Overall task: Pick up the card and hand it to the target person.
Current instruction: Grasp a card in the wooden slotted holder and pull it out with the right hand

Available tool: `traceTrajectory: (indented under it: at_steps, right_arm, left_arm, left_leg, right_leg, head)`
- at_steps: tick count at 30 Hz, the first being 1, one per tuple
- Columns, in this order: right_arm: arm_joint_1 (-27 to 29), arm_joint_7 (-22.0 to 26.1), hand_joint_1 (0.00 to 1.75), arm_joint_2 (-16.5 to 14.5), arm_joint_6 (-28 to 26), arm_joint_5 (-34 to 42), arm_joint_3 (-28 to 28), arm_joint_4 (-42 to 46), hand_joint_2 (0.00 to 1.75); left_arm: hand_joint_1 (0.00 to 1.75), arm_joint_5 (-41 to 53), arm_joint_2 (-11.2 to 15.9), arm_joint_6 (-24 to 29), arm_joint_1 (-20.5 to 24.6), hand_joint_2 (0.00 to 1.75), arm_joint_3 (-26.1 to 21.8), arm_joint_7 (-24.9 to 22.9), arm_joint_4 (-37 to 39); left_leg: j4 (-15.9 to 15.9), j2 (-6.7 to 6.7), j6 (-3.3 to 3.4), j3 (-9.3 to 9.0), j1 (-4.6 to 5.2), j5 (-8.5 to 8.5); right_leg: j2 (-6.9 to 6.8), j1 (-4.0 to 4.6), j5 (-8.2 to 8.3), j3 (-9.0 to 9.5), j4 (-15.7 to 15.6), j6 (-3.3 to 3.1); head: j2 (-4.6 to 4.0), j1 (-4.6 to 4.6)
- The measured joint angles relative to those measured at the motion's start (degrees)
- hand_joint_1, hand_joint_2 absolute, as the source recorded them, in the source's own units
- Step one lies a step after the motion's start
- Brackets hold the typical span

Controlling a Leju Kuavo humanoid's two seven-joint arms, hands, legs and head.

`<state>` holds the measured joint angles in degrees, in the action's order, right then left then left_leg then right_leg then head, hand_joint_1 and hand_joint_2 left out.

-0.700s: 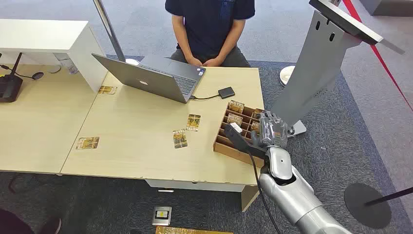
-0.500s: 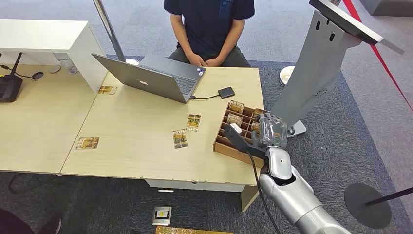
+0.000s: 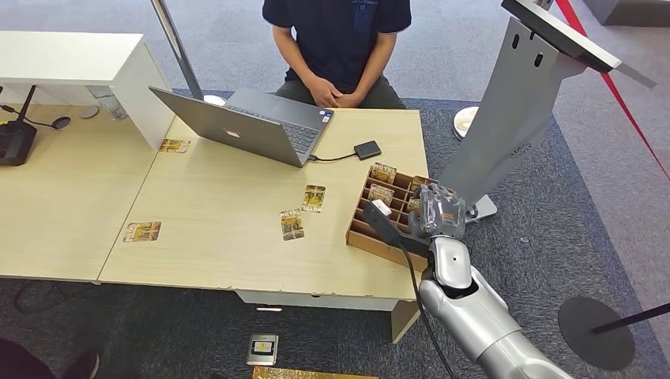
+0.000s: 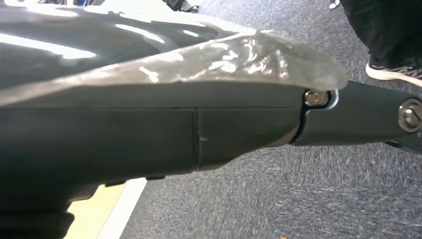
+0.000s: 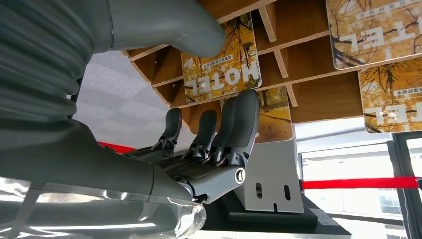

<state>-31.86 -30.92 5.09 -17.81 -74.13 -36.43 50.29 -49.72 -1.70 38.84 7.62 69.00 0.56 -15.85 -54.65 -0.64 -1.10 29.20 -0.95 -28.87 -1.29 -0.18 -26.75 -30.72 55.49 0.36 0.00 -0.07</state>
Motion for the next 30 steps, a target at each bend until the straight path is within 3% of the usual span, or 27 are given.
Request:
traceTrajectory:
  at_steps: [30]
  right_arm:
    - [0.3, -3.2, 0.79, 0.2, 1.8, -2.3, -0.5, 0.4, 1.75]
  left_arm:
    - [0.0, 1.0, 0.0, -0.1, 0.1, 0.0, 0.0, -0.2, 0.0]
  left_leg:
    - [0.0, -0.02, 0.0, -0.02, 0.0, 0.0]
  right_leg:
    - [0.0, 0.0, 0.0, 0.0, 0.0, 0.0]
  head:
    - [0.0, 0.01]
